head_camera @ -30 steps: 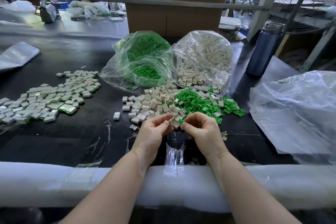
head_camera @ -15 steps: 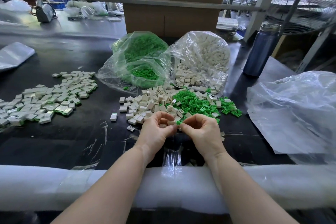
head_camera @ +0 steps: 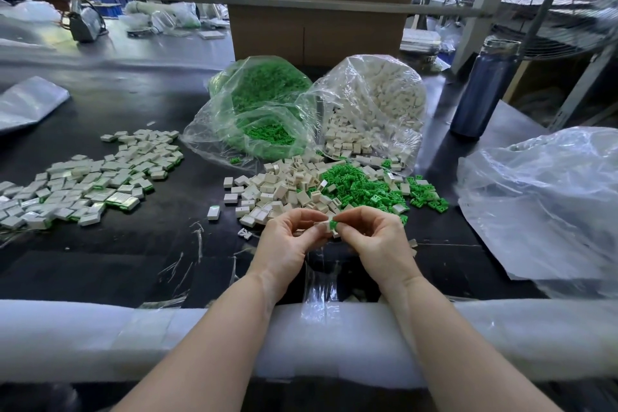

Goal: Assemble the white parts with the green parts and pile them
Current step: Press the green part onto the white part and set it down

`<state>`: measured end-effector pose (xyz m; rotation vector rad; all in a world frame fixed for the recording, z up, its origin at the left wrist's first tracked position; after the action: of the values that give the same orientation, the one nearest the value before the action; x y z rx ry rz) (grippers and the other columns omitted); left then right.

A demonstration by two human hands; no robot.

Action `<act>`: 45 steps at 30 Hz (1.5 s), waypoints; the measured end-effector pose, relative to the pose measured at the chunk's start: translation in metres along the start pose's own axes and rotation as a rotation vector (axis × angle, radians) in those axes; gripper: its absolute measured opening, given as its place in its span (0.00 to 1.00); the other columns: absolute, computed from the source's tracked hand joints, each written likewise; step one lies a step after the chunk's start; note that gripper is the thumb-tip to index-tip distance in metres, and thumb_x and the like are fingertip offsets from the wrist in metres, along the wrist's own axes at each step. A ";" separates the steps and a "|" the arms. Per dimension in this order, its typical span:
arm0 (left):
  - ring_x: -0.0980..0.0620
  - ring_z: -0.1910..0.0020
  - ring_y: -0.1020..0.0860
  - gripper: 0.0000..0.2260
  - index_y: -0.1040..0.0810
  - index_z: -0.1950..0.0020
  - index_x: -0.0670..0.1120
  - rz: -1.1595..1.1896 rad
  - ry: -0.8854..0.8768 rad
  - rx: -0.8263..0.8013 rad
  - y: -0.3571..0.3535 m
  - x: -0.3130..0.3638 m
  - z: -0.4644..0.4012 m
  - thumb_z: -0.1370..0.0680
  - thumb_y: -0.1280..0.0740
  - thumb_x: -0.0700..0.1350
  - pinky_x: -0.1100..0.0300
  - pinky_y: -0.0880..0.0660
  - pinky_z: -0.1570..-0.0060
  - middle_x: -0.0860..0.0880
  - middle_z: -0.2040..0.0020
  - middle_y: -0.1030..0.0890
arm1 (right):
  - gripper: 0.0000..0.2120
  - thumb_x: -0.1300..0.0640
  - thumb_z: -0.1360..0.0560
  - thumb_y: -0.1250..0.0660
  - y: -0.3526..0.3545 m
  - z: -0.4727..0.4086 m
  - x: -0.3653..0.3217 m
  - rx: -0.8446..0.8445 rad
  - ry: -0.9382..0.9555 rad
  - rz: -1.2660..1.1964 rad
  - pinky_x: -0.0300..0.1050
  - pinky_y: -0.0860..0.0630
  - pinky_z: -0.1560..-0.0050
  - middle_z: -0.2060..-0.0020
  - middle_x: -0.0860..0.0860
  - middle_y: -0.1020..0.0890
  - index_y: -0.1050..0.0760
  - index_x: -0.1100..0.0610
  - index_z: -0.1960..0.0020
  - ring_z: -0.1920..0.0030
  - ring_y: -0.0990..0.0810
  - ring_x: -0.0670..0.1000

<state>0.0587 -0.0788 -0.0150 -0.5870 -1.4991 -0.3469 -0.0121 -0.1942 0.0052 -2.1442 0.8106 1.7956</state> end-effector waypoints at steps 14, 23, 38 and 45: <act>0.54 0.64 0.18 0.04 0.21 0.56 0.42 0.010 0.026 0.006 0.001 -0.001 0.001 0.25 0.34 0.35 0.66 0.22 0.63 0.50 0.65 0.18 | 0.10 0.69 0.29 0.30 0.001 0.001 -0.001 0.012 -0.005 -0.010 0.32 0.25 0.63 0.68 0.46 0.18 0.20 0.54 0.62 0.66 0.21 0.40; 0.55 0.64 0.19 0.06 0.21 0.58 0.43 -0.058 0.013 -0.007 -0.001 0.001 0.002 0.25 0.34 0.34 0.64 0.21 0.60 0.47 0.63 0.19 | 0.12 0.69 0.29 0.31 -0.002 0.002 -0.002 -0.023 0.029 0.030 0.38 0.22 0.58 0.67 0.48 0.18 0.21 0.53 0.64 0.64 0.20 0.45; 0.61 0.71 0.23 0.04 0.20 0.58 0.39 -0.250 0.013 -0.054 -0.006 0.004 0.006 0.26 0.33 0.32 0.69 0.25 0.67 0.47 0.66 0.21 | 0.12 0.73 0.32 0.31 -0.003 0.001 0.007 -0.073 -0.064 0.001 0.32 0.28 0.70 0.73 0.48 0.21 0.23 0.57 0.66 0.73 0.25 0.39; 0.61 0.71 0.23 0.04 0.20 0.58 0.39 -0.286 0.010 -0.105 -0.006 0.007 0.008 0.26 0.33 0.33 0.69 0.25 0.67 0.47 0.66 0.21 | 0.11 0.74 0.32 0.31 -0.005 0.003 0.007 -0.103 -0.076 -0.020 0.31 0.28 0.70 0.72 0.50 0.21 0.22 0.59 0.66 0.74 0.25 0.39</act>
<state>0.0491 -0.0787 -0.0070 -0.4519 -1.5645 -0.6517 -0.0111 -0.1908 -0.0024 -2.1228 0.6913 1.9353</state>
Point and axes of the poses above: each hand's wrist, its own z-axis away from the middle knuckle, its own y-axis out of the back of the hand, x = y × z, the point moved 7 cm from there along -z, towards the middle knuckle
